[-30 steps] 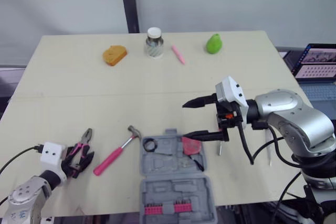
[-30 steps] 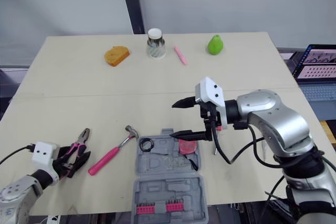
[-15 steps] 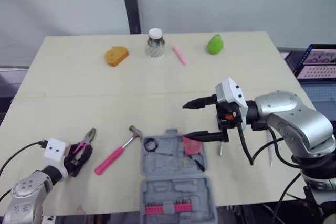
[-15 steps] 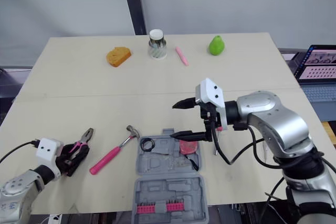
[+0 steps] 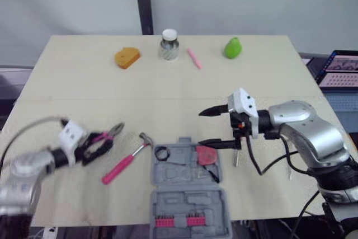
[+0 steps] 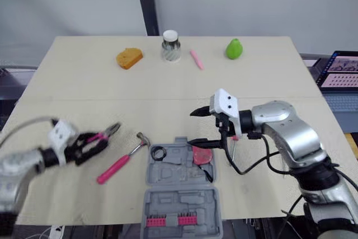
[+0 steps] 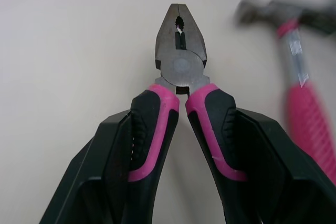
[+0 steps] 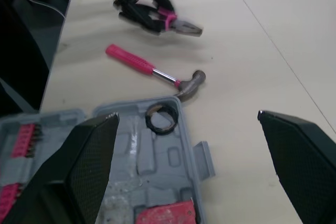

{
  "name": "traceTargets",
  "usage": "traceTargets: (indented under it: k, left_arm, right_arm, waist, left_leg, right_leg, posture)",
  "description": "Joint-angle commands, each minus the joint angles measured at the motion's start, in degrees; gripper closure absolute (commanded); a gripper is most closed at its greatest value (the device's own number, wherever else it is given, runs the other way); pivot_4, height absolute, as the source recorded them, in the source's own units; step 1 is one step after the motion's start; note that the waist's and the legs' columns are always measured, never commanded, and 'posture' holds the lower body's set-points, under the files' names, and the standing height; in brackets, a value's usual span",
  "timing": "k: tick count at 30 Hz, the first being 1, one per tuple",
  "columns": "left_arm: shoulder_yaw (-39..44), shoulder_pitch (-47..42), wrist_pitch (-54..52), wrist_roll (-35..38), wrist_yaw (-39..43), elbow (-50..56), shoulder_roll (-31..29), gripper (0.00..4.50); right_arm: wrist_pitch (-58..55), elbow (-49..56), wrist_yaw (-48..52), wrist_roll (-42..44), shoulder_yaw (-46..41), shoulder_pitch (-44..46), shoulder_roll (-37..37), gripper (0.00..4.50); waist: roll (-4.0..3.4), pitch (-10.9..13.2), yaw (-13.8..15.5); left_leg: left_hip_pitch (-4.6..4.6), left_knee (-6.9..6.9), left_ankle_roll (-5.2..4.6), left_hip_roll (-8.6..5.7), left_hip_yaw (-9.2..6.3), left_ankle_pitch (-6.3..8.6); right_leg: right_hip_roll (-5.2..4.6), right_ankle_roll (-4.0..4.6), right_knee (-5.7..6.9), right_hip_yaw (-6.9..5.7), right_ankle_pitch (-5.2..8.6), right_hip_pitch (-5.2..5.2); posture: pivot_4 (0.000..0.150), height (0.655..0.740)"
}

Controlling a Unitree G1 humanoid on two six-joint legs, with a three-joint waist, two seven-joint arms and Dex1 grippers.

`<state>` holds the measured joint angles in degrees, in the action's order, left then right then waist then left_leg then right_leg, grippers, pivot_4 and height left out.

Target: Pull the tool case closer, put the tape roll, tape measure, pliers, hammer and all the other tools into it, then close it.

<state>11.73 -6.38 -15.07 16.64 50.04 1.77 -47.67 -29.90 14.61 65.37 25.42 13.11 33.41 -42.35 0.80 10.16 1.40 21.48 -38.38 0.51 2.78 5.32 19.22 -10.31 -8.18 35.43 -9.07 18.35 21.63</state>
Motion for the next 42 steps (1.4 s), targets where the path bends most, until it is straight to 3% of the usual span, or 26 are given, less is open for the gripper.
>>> traceTargets:
  k: [1, 10, 18, 27, 30, 35, 36, 42]
  left_arm:
    - [-9.48, -9.12, -2.43, -0.38, 8.83, 4.03, -2.06, 2.04]
    - [-25.84, -25.4, -6.06, -3.91, 17.25, 4.1, 3.2, 2.04]
    - [-28.47, -28.03, -6.81, -6.1, 18.16, 4.79, 4.47, 2.04]
    - [-27.42, -27.09, -9.06, -5.32, 17.46, 5.49, 5.55, 2.04]
    - [-27.08, -26.82, -9.24, -4.97, 17.26, 5.65, 5.97, 2.04]
    - [-27.11, -26.8, -9.06, -5.05, 17.26, 5.22, 6.56, 2.04]
    - [-27.01, -26.89, -9.18, -4.83, 17.18, 5.25, 6.8, 2.04]
    - [-27.18, -27.02, -9.27, -4.58, 17.14, 5.27, 7.3, 2.04]
  right_arm:
    - [4.53, -1.19, 0.43, -5.45, 3.69, 3.04, 1.72, 0.0]
    - [-6.02, -1.77, -4.87, -12.49, 10.16, 12.0, 8.5, 0.0]
    - [-17.68, 2.42, -4.47, -14.09, 15.49, 14.64, 8.47, 0.0]
    - [-19.66, 2.9, -5.33, -15.35, 17.85, 14.28, 9.22, 0.0]
    - [-19.61, 2.83, -5.35, -15.62, 18.09, 14.28, 9.36, 0.8]
    - [-19.19, 2.3, -5.62, -16.09, 18.36, 14.28, 9.9, 3.36]
    - [-19.08, 2.24, -5.65, -16.15, 18.41, 14.26, 9.88, 3.53]
    - [-18.72, 2.2, -5.83, -16.41, 18.66, 13.84, 9.82, 3.53]
  waist:
    - [-0.06, -0.01, -0.27]
    - [-0.08, -0.01, -3.03]
    - [-0.09, -0.01, -2.9]
    - [-0.09, 0.0, -2.58]
    - [-0.09, 0.0, -2.58]
    - [-0.09, 0.0, -2.66]
    - [-0.09, 0.0, -2.66]
    - [-0.09, 0.0, -2.66]
  left_leg:
    - [-0.01, 0.0, -0.01, -0.03, 0.04, 0.01]
    - [0.3, 0.21, 0.03, -0.01, 0.19, 0.03]
    - [0.64, -0.18, 0.01, 0.0, 0.04, 0.03]
    - [0.81, -0.48, -0.02, 0.0, -0.04, 0.05]
    - [0.81, -0.48, -0.02, 0.0, -0.04, 0.06]
    - [0.81, -0.5, -0.02, 0.0, -0.04, 0.06]
    - [0.81, -0.5, -0.02, 0.0, -0.04, 0.06]
    - [0.81, -0.51, -0.02, 0.0, -0.04, 0.06]
  right_leg:
    - [-0.01, 0.0, 0.01, 0.01, 0.0, 0.0]
    - [0.01, -0.01, 0.41, -0.16, -0.01, 0.83]
    - [0.01, -0.01, 0.42, -0.16, -0.01, 0.93]
    - [0.0, -0.01, 0.45, -0.15, -0.01, 0.92]
    - [0.0, -0.01, 0.46, -0.15, -0.01, 0.92]
    - [0.0, -0.01, 0.46, -0.15, -0.01, 0.92]
    - [0.0, -0.01, 0.47, -0.15, -0.01, 0.92]
    - [0.0, -0.01, 0.48, -0.15, -0.01, 0.92]
  posture:
    - [0.15, 0.74]
    - [0.15, 0.74]
    - [0.15, 0.74]
    - [0.15, 0.74]
    - [0.15, 0.74]
    - [0.15, 0.74]
    - [0.15, 0.74]
    - [0.15, 0.74]
